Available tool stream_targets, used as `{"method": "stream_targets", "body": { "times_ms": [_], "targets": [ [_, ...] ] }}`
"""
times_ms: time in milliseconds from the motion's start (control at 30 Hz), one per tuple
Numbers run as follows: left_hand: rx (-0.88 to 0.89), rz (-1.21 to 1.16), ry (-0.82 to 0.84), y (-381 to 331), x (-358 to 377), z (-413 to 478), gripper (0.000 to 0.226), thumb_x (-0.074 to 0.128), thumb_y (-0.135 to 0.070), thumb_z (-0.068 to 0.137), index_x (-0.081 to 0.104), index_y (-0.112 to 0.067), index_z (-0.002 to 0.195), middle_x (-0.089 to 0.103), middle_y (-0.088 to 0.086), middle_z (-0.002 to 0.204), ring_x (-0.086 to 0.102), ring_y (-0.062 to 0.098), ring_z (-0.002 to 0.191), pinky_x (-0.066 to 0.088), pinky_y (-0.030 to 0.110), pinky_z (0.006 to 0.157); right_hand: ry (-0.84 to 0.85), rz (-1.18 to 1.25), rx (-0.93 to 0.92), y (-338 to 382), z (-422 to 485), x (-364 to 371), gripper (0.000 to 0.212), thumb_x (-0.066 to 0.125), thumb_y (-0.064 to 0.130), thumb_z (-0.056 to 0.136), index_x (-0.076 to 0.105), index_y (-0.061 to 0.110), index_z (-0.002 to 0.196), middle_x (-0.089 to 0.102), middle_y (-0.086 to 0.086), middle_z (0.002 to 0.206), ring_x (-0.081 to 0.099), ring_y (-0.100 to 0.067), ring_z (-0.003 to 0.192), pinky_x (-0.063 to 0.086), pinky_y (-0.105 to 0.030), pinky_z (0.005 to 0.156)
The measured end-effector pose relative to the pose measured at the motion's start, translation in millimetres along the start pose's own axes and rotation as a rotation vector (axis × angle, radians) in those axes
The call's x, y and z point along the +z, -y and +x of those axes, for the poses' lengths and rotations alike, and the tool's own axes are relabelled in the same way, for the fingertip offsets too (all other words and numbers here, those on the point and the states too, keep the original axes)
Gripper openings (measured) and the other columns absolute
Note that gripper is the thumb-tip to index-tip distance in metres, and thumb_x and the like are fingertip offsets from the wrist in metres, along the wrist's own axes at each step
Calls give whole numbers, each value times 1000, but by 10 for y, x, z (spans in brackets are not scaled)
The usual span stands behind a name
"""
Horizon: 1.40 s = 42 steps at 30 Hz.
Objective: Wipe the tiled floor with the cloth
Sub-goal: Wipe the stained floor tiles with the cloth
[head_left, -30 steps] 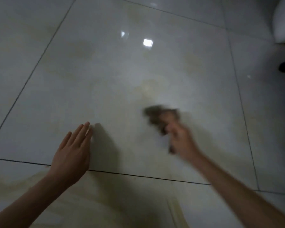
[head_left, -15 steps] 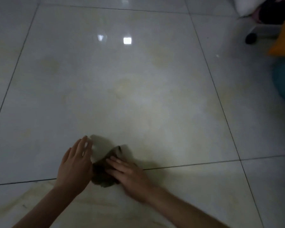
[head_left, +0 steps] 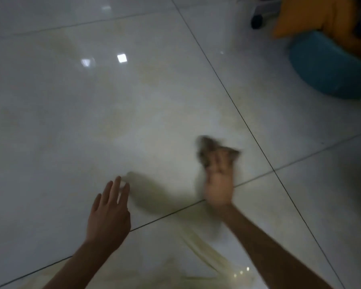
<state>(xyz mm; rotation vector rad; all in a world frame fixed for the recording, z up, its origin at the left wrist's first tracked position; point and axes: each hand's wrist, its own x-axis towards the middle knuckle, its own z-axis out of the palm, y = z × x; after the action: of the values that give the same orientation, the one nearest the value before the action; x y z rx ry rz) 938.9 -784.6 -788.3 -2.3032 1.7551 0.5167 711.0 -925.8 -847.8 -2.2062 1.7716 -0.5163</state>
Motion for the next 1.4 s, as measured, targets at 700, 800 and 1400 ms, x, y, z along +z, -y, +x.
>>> {"method": "stream_targets", "body": {
  "times_ms": [700,800,1400],
  "targets": [
    [126,66,-13,-717,-339,1015,50,41,-28,97,39,-18,146,35,2,154,43,19,135,35,34,109,209,-222,-78,-489,2101,-37,52,26,29,105,20,11,153,8,-12,162,6,-25,149,1,-39,120],
    [130,62,-35,-706,-469,1112,45,44,-25,96,49,-21,140,52,-3,142,62,20,110,47,32,93,250,-232,-97,-523,2067,-57,51,27,27,105,20,12,153,8,-12,162,7,-24,149,1,-38,120],
    [170,62,4,-647,-377,1084,58,39,-32,99,19,-22,152,19,-4,160,48,13,129,43,27,99,166,-175,61,-181,2159,140,53,31,25,102,23,11,152,11,-15,161,7,-25,149,0,-38,120]
  ]
}}
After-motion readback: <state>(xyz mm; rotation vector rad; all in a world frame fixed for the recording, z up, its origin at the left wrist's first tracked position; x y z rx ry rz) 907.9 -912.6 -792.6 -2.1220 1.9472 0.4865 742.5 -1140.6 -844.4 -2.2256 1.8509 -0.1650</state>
